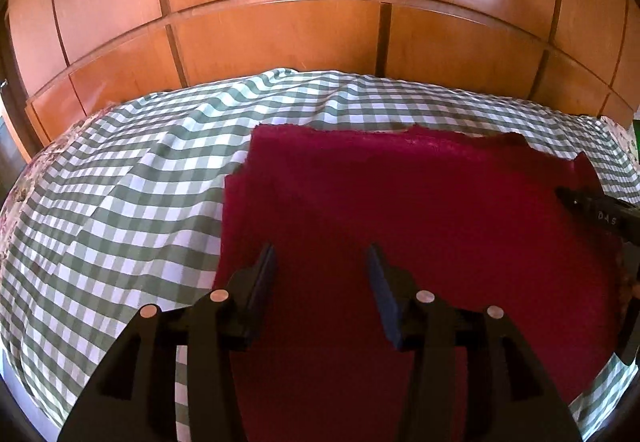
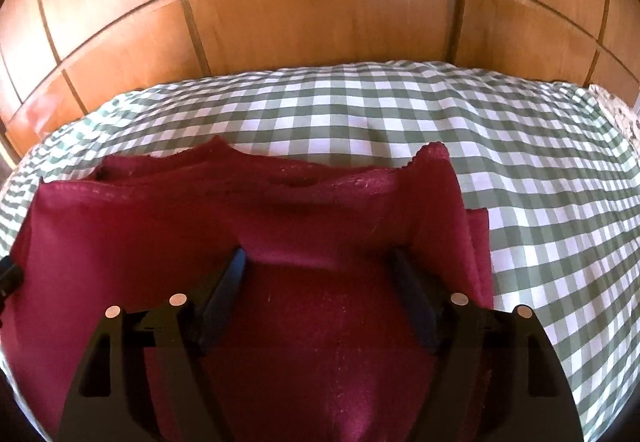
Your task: Fold small clothes
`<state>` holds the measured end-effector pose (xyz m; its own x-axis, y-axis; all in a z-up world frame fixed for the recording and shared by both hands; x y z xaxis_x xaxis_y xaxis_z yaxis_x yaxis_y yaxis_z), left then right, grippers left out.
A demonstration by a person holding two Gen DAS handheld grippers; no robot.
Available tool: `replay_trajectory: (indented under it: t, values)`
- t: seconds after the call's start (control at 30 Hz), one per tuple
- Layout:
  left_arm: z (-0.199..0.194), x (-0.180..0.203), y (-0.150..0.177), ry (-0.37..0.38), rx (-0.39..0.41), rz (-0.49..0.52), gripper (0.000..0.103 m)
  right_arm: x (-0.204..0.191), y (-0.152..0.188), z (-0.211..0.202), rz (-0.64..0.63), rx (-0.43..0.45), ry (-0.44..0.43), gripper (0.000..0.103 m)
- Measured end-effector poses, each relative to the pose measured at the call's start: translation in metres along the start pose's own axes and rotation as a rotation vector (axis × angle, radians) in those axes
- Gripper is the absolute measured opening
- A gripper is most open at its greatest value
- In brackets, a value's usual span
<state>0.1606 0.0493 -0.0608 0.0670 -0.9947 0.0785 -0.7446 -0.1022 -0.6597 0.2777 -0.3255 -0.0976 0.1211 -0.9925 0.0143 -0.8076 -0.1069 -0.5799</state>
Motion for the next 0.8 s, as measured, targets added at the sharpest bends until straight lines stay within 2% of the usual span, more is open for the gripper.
replay_trajectory:
  t: [0.37,0.57,0.63,0.8]
  values:
    - [-0.007,0.001,0.006,0.013,0.0,-0.016,0.057,-0.003,-0.001,-0.004,0.012,-0.012,-0.018,0.076]
    - [-0.012,-0.004,0.011,0.013,-0.006,-0.03,0.06,0.013,-0.001,-0.026,0.083,-0.013,-0.05,0.08]
    - [-0.016,-0.006,0.012,0.018,-0.004,-0.034,0.061,0.025,0.004,-0.038,0.121,0.004,-0.058,0.084]
    - [-0.023,-0.008,0.019,0.026,-0.005,-0.039,0.061,0.043,0.027,-0.054,0.17,0.003,-0.152,0.084]
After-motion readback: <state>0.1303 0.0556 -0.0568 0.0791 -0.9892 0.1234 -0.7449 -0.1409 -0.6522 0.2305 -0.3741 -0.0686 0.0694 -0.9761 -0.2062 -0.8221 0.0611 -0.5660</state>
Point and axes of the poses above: each gripper's, at about its wrist camera, not at the fingertips, and z roughly the way its jaws point, x to its right, y to its underside, the point moved 1 cm from there along z, roughly the way its jaws point, and after that the axes turned 9 degrees about -z, right-handed, at the moved point
